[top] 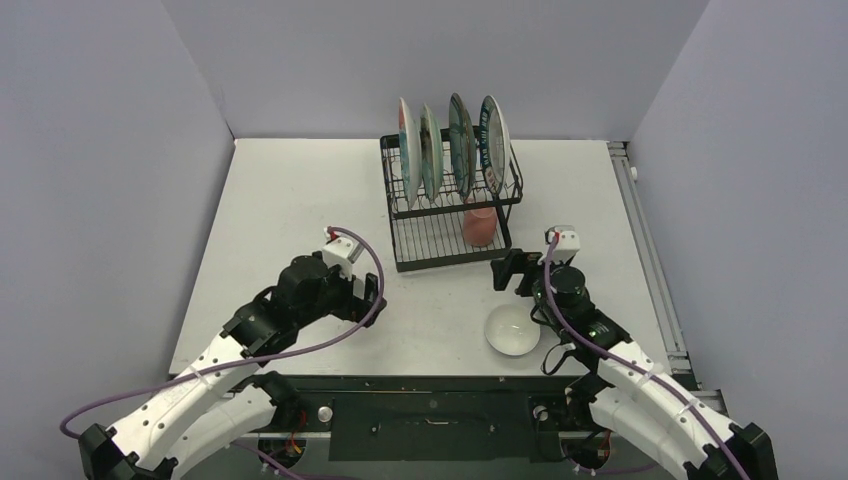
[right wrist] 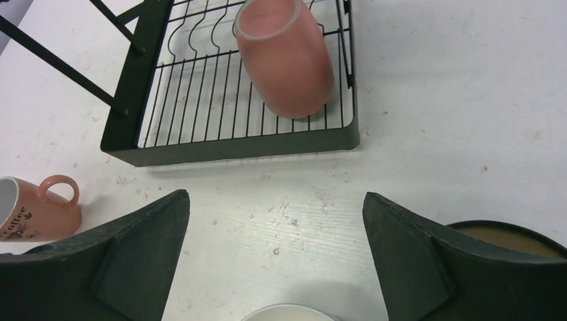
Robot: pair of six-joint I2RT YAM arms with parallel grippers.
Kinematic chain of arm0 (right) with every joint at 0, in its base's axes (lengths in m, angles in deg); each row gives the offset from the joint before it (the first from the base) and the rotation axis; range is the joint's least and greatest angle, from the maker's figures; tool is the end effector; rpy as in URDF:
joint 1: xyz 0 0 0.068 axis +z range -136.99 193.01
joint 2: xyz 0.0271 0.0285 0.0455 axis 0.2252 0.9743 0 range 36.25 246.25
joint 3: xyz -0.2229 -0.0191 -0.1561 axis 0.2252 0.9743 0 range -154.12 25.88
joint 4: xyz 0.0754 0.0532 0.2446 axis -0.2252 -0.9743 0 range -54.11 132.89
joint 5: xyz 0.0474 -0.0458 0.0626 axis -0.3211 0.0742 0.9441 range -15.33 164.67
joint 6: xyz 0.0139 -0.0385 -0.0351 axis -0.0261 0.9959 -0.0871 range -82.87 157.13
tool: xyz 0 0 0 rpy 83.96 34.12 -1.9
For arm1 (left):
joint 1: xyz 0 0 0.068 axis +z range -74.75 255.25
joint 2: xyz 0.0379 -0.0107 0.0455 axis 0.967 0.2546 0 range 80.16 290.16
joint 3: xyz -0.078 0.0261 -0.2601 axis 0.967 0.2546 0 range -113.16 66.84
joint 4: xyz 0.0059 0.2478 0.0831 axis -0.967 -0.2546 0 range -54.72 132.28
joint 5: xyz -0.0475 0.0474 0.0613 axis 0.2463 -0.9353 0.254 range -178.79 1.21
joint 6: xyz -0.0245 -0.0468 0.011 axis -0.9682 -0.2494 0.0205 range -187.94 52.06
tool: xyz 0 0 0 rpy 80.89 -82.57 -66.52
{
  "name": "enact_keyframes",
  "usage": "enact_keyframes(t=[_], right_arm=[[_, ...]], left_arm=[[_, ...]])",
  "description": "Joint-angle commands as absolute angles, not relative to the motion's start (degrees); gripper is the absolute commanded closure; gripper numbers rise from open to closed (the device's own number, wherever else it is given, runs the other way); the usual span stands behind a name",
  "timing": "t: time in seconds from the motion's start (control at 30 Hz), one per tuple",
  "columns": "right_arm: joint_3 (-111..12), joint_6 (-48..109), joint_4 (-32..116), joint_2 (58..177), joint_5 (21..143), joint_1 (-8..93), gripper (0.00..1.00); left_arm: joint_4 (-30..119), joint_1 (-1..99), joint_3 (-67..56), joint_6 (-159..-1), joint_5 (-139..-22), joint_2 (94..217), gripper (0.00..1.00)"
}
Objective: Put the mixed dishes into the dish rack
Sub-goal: Pick up the cup at the corner of the board.
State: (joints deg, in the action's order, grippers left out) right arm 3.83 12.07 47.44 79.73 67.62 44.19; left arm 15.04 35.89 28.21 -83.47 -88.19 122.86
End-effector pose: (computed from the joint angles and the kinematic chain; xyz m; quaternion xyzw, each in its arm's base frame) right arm 0.1589 0.0909 0.2297 -0.0062 0.8025 0.2366 0.5477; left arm 0.1299 -0.1069 0.2779 0.1825 0.8524 -0.2298 0.4328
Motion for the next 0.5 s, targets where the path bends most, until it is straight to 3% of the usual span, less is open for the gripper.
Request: enact_keyframes(t=[0.0, 0.17, 0.47], right_arm=[[-1.26, 9.75, 36.88, 74.80, 62.79, 44.31, 0.04], [-2.80, 7.11, 31.85, 70.98, 62.35, 44.22, 0.04], [-3.56, 4.56, 29.82, 69.06, 67.53, 44.21, 0.26]], left_arm=[[12.80, 36.22, 24.40, -86.69, -93.83, 124.32, 0.04], [10.96, 36.23, 23.42, -87.79, -97.17, 128.37, 0.04], [10.30, 36.25, 21.56, -88.06, -97.61, 135.39, 0.03]])
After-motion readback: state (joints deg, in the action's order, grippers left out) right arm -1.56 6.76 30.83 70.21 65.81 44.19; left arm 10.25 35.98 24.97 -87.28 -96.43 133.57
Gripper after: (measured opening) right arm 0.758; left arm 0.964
